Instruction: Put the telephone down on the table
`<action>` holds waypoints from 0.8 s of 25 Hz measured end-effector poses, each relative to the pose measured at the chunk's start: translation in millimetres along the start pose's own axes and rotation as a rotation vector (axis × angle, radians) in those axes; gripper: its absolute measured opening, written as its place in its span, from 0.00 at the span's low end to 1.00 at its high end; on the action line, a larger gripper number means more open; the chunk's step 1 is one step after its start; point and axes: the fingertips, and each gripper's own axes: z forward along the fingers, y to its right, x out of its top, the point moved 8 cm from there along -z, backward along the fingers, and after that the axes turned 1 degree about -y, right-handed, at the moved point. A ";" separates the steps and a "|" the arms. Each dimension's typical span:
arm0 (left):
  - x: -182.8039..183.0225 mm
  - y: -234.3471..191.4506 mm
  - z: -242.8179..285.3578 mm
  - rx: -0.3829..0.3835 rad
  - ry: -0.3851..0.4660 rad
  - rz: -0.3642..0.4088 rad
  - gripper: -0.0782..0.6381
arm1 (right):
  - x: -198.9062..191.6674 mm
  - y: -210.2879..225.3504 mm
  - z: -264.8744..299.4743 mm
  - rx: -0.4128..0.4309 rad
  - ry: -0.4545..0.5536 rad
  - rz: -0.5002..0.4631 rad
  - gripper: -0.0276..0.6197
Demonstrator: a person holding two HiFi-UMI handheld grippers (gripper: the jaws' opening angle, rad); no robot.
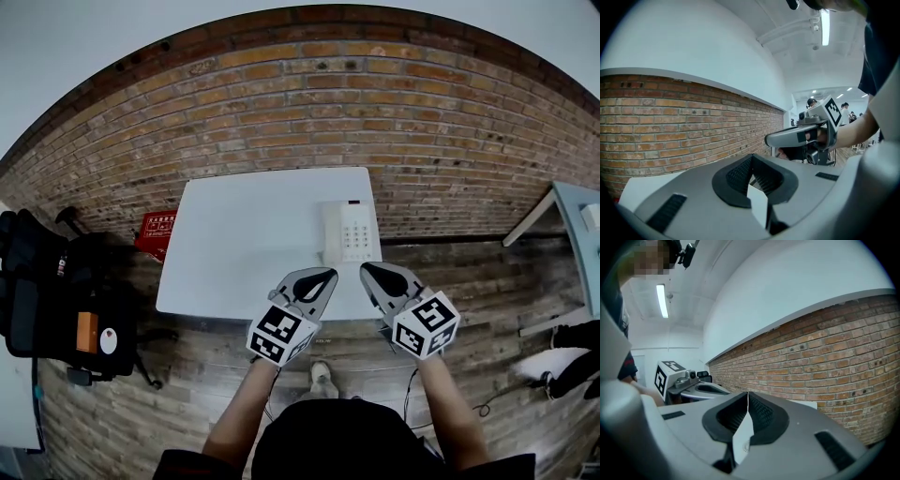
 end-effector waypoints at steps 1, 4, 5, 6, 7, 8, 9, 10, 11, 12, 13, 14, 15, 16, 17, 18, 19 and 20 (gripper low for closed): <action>1.3 4.8 -2.0 0.005 0.003 0.000 0.12 | 0.4 -1.8 -5.2 0.001 0.000 0.000 0.07; 4.0 19.6 -10.5 0.017 0.009 0.000 0.12 | 1.6 -9.9 -19.5 0.008 0.003 -0.005 0.07; 4.1 24.5 -14.0 0.022 0.011 0.000 0.12 | 1.6 -13.5 -24.0 0.011 0.004 -0.008 0.07; 4.1 29.4 -17.4 0.027 0.014 -0.001 0.12 | 1.6 -17.2 -28.5 0.014 0.007 -0.011 0.07; 4.3 34.4 -20.7 0.032 0.017 -0.001 0.12 | 1.4 -20.9 -33.0 0.018 0.010 -0.013 0.07; 4.6 39.5 -23.6 0.036 0.019 0.000 0.12 | 1.0 -24.4 -37.6 0.021 0.012 -0.015 0.07; 5.1 44.7 -26.3 0.040 0.022 0.002 0.12 | 0.4 -27.6 -42.1 0.025 0.013 -0.017 0.07; 5.6 49.8 -28.8 0.043 0.024 0.005 0.12 | -0.5 -30.6 -46.5 0.028 0.015 -0.018 0.07; 6.1 54.8 -31.1 0.046 0.027 0.008 0.12 | -1.5 -33.4 -50.9 0.032 0.017 -0.020 0.07; 6.5 59.8 -33.2 0.049 0.029 0.010 0.12 | -2.5 -36.1 -55.2 0.036 0.019 -0.022 0.07; 6.8 64.8 -35.1 0.051 0.031 0.012 0.12 | -3.6 -38.5 -59.6 0.039 0.020 -0.024 0.07; 6.7 70.1 -36.8 0.053 0.032 0.012 0.12 | -5.0 -40.6 -64.2 0.040 0.020 -0.025 0.07; 6.4 75.4 -38.5 0.053 0.033 0.013 0.12 | -6.7 -42.4 -68.8 0.041 0.019 -0.026 0.07; 6.0 80.4 -40.2 0.055 0.034 0.012 0.12 | -8.7 -43.8 -73.2 0.041 0.017 -0.025 0.07; 6.1 84.7 -42.0 0.056 0.035 0.010 0.12 | -10.3 -45.1 -77.3 0.040 0.015 -0.023 0.07; 6.8 88.4 -43.8 0.058 0.037 0.009 0.12 | -11.2 -46.4 -81.2 0.040 0.014 -0.022 0.07; 8.0 91.9 -45.4 0.061 0.037 0.012 0.12 | -11.6 -47.9 -85.0 0.040 0.014 -0.021 0.07; 9.1 95.3 -46.8 0.064 0.037 0.019 0.12 | -11.7 -49.5 -88.9 0.040 0.015 -0.021 0.07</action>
